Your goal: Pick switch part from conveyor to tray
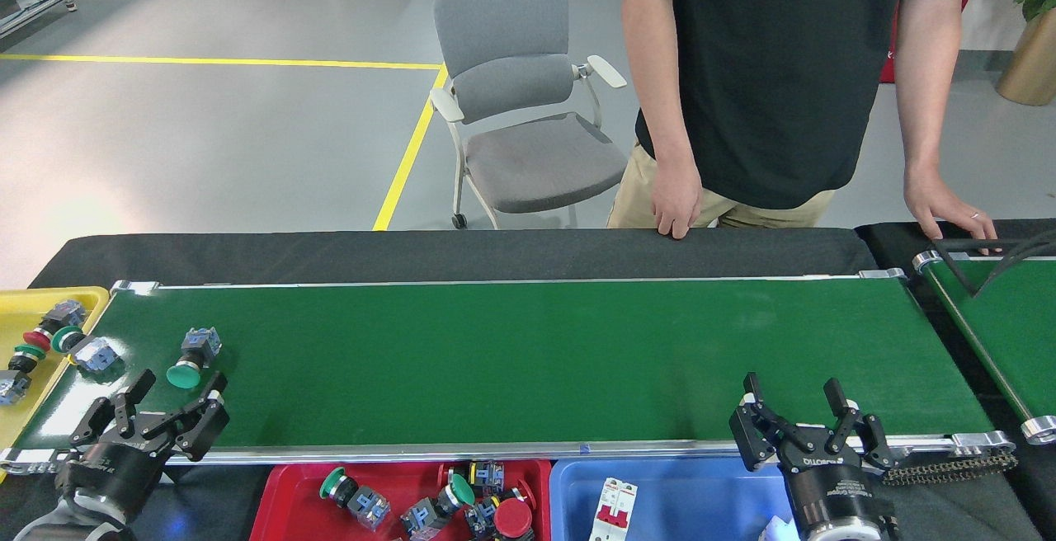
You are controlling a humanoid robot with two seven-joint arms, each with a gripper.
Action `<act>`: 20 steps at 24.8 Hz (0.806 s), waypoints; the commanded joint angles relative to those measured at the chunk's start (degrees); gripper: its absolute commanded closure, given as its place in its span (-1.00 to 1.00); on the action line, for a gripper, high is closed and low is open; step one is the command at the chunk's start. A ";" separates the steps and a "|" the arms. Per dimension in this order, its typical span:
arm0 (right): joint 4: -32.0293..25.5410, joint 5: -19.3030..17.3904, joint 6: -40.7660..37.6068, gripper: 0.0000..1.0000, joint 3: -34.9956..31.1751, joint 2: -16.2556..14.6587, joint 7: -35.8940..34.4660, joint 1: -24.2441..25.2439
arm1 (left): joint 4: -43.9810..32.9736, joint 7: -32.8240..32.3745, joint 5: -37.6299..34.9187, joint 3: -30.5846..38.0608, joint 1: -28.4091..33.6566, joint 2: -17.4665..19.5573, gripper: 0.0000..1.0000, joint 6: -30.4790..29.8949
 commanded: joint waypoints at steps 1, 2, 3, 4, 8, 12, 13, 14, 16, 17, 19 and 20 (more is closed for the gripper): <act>-0.54 -0.27 0.02 -0.97 0.72 -0.07 -0.21 -1.30 | 3.52 1.25 -1.58 -1.88 -3.88 1.83 -1.00 4.51; -0.54 -0.27 0.02 -0.97 0.81 -0.07 -0.21 -1.30 | 6.34 1.69 -2.19 -3.11 -5.91 2.18 -0.99 6.89; -0.54 -0.44 0.02 -0.97 1.07 -0.43 -0.21 -1.12 | 9.68 2.66 -2.37 -4.17 -7.84 2.44 -0.98 9.35; -0.54 -0.62 0.02 -0.97 1.25 -0.69 -0.21 -1.03 | 13.54 4.24 -2.37 -5.66 -9.95 2.62 -0.94 11.63; -0.63 -1.50 2.48 -0.98 4.15 -2.54 -0.29 -0.59 | 25.58 9.95 -2.19 -10.06 -16.19 4.55 -0.07 14.88; -0.98 -6.77 4.50 -0.99 5.55 -5.52 -1.35 -0.24 | 29.98 12.24 -1.58 -9.79 -17.59 5.08 0.63 14.62; -0.98 -7.65 4.50 -0.99 5.73 -5.87 -1.96 0.28 | 29.98 12.85 -1.40 -9.79 -17.59 5.17 0.71 14.53; -0.98 -7.91 4.50 -0.99 5.90 -6.14 -2.40 0.64 | 29.98 13.29 -1.23 -9.88 -17.51 5.17 0.75 14.44; -0.98 -8.09 4.50 -0.99 6.25 -6.84 -2.67 1.34 | 29.37 14.00 -0.96 -10.06 -17.16 5.08 0.81 13.83; -0.98 -8.09 4.50 -0.99 6.69 -7.46 -2.67 1.60 | 28.22 14.26 -0.96 -9.97 -16.63 4.99 0.84 12.25; -0.98 -8.09 4.50 -0.99 7.22 -8.60 -2.67 1.78 | 24.18 14.35 -0.61 -9.62 -14.61 4.64 0.86 8.82; -0.98 -8.09 4.50 -0.99 7.31 -8.95 -2.67 1.78 | 20.84 14.26 0.18 -9.53 -12.58 4.73 0.86 7.50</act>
